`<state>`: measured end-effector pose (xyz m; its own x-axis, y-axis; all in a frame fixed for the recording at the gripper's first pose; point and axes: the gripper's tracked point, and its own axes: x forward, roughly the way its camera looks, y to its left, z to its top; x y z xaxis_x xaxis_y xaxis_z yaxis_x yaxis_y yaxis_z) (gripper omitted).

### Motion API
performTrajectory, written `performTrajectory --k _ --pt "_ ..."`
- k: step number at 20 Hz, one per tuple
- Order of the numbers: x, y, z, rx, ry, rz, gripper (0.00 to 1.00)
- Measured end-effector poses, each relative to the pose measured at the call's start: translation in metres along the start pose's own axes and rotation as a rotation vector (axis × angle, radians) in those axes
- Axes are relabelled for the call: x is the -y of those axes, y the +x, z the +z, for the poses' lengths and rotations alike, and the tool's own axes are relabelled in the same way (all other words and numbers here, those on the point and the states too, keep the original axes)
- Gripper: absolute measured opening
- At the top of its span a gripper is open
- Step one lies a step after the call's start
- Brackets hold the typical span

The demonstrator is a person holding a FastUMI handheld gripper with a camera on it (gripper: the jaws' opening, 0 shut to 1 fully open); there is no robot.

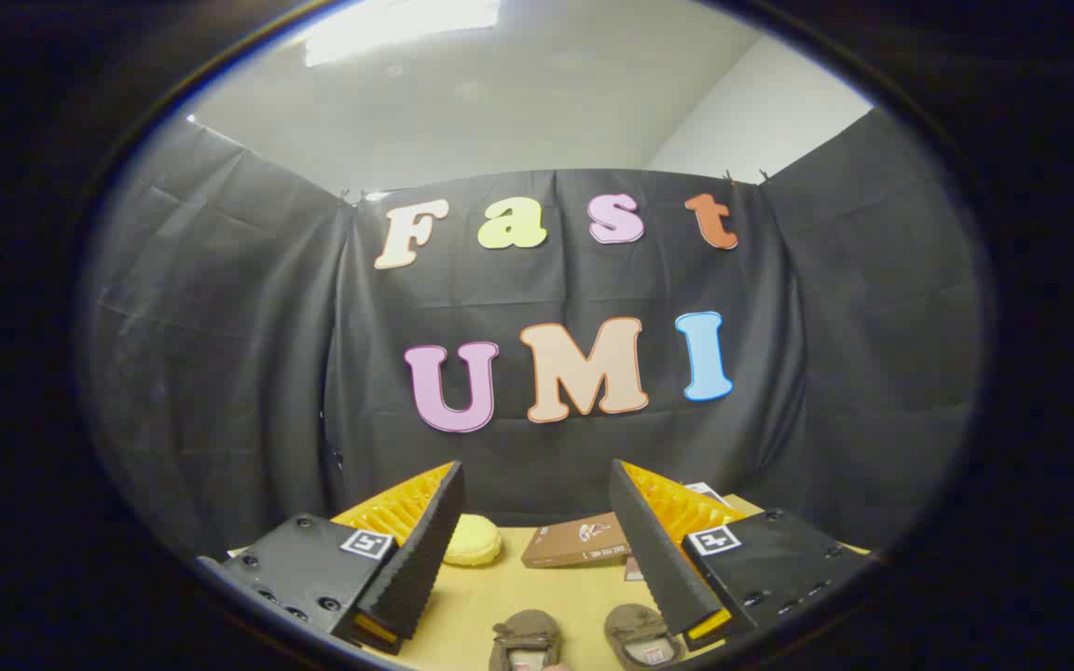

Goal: Open the storage box then place both shoes into the box .Put the left shoe in first, then the right shoe, with the right side of both shoes facing outward in a uniform manner.

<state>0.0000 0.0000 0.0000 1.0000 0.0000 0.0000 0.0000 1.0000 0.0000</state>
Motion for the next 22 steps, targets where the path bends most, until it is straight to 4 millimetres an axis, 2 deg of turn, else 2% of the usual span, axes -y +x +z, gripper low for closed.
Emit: performTrajectory --k 8,15,22 --pt "0.012 0.000 -0.016 -0.024 -0.007 0.001 0.98" --pt "0.007 -0.001 -0.028 -0.043 -0.039 0.027 0.98" --pt "-0.002 0.003 -0.030 -0.052 -0.041 0.059 0.98"
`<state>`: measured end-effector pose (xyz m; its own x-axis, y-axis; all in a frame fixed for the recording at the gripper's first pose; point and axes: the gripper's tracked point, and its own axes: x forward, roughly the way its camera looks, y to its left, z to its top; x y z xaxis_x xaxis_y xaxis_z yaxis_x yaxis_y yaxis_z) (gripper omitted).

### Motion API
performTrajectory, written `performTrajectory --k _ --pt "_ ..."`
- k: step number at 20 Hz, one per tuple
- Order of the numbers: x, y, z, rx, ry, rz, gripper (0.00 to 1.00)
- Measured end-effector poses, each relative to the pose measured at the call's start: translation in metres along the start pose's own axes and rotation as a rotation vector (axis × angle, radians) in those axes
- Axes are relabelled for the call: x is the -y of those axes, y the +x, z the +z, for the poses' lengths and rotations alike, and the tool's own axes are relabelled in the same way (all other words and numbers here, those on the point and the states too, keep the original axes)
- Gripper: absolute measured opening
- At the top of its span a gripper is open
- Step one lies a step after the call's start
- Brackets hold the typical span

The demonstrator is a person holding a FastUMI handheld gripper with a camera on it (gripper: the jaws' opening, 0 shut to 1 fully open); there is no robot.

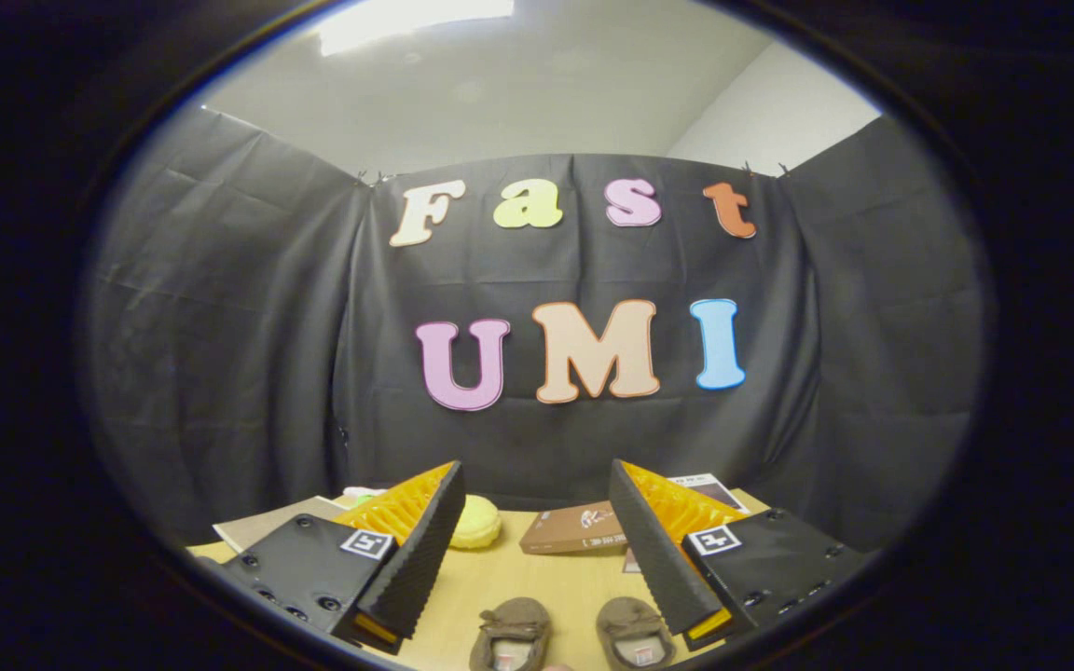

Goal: Open the storage box then place both shoes into the box .Put the left shoe in first, then the right shoe, with the right side of both shoes facing outward in a uniform manner.

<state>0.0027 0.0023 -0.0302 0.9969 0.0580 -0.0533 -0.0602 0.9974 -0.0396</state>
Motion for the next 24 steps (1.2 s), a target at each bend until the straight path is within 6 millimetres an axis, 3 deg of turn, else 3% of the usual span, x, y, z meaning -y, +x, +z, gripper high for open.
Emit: performTrajectory --k 6,12,15,21,24 --pt "-0.041 0.004 -0.013 -0.041 0.103 0.138 0.98" --pt "-0.103 0.006 -0.054 -0.178 0.349 0.330 0.98" --pt "-0.126 0.006 -0.081 -0.277 0.485 0.393 0.98" --pt "-0.175 0.000 -0.163 -0.541 0.786 0.481 0.99" --pt "-0.194 0.001 -0.188 -0.624 0.919 0.518 0.99"
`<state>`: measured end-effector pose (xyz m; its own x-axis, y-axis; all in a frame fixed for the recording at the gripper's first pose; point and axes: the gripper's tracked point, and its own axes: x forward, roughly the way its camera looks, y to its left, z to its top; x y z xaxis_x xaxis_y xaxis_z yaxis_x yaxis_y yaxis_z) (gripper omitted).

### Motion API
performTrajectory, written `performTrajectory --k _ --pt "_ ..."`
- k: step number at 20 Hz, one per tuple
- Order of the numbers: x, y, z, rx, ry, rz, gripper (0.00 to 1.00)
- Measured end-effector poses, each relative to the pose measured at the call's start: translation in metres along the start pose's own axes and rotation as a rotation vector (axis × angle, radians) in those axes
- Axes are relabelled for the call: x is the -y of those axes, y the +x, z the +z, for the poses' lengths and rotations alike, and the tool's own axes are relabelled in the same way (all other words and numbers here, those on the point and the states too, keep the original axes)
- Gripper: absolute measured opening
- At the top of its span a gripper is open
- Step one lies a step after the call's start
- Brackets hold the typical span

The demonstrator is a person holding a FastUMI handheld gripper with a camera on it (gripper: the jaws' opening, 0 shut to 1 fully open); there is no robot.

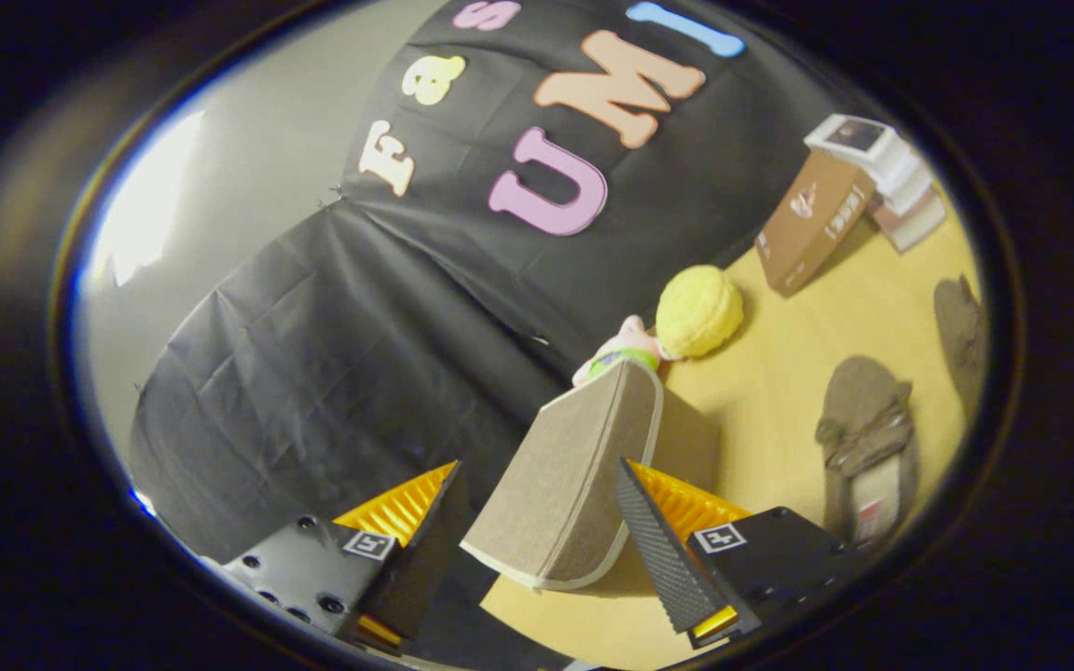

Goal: Open the storage box then place both shoes into the box .Put the left shoe in first, then the right shoe, with the right side of both shoes facing outward in a uniform manner.

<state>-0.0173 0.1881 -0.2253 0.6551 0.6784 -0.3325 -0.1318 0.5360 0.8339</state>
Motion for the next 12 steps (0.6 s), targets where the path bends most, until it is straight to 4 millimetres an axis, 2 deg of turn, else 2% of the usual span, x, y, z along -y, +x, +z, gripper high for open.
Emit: performTrajectory --k 4,12 --pt "0.012 0.015 -0.029 -0.077 0.146 0.033 1.00" --pt "0.040 0.032 -0.047 -0.115 0.309 0.038 1.00"
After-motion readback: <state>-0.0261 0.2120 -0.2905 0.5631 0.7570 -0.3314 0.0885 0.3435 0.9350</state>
